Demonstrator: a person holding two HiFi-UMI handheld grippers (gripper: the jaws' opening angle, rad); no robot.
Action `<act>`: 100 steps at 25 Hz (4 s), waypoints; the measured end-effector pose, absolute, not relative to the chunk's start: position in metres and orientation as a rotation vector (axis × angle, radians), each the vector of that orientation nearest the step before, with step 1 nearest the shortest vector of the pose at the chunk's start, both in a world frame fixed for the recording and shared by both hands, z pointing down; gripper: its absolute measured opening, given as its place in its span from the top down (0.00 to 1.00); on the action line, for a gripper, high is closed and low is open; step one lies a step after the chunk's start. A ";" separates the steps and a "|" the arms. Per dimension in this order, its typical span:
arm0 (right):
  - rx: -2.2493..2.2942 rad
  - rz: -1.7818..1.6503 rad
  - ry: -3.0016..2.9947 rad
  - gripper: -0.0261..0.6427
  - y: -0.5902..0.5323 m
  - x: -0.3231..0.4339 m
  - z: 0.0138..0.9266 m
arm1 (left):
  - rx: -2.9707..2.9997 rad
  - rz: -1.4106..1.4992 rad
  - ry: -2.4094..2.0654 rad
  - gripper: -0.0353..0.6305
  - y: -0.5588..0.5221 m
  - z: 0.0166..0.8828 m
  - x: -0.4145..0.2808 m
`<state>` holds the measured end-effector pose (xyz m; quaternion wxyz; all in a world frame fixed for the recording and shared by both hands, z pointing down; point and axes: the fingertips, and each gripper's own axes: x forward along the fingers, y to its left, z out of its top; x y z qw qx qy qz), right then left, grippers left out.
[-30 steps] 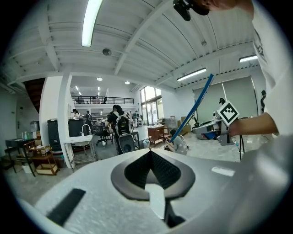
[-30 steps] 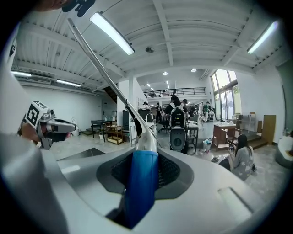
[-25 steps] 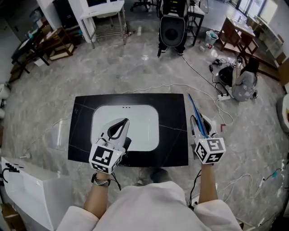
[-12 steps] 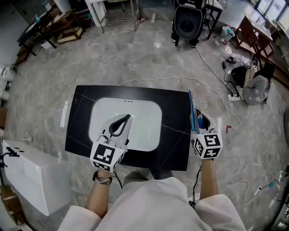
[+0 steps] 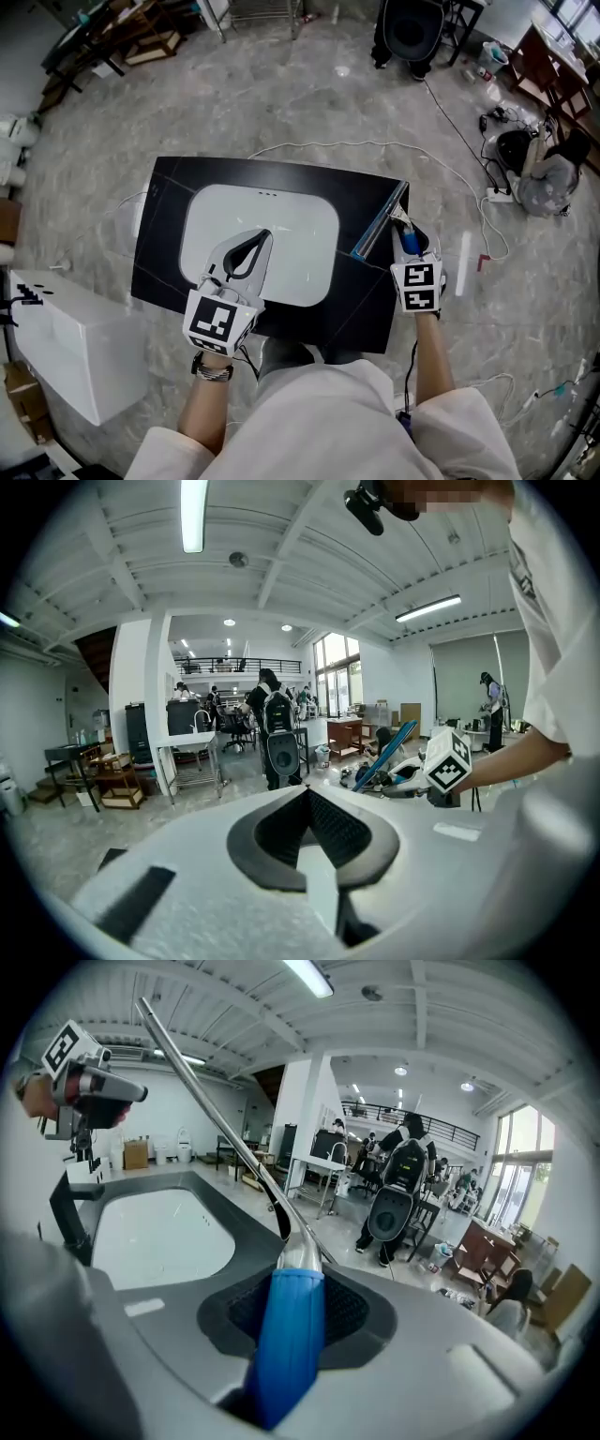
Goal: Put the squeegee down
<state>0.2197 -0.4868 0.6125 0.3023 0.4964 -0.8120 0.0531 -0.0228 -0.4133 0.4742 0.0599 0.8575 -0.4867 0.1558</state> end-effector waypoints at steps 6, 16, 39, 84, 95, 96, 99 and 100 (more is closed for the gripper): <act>1.203 -0.021 -2.036 0.81 -0.500 0.216 0.644 | 2.560 0.503 -1.482 0.95 -0.411 0.487 -0.023; 1.138 -0.075 -1.994 0.81 -0.506 0.213 0.670 | 2.544 0.504 -1.452 0.95 -0.402 0.495 -0.011; 0.781 -0.318 -1.754 0.80 -0.489 0.203 0.729 | 2.538 0.528 -1.392 0.95 -0.403 0.510 -0.002; 1.081 -0.009 -2.019 0.65 -0.448 0.201 0.624 | 2.621 0.430 -1.353 0.95 -0.371 0.486 -0.026; 1.289 0.058 -2.181 0.75 -0.389 0.179 0.511 | 2.769 0.396 -1.382 0.95 -0.341 0.416 -0.047; 1.313 0.047 -2.200 0.78 -0.382 0.177 0.497 | 2.783 0.387 -1.385 0.95 -0.335 0.409 -0.048; 1.381 0.016 -2.252 0.83 -0.358 0.173 0.457 | 2.819 0.368 -1.392 0.95 -0.319 0.391 -0.051; 1.403 0.008 -2.271 0.85 -0.349 0.172 0.446 | 2.828 0.361 -1.393 0.95 -0.314 0.386 -0.053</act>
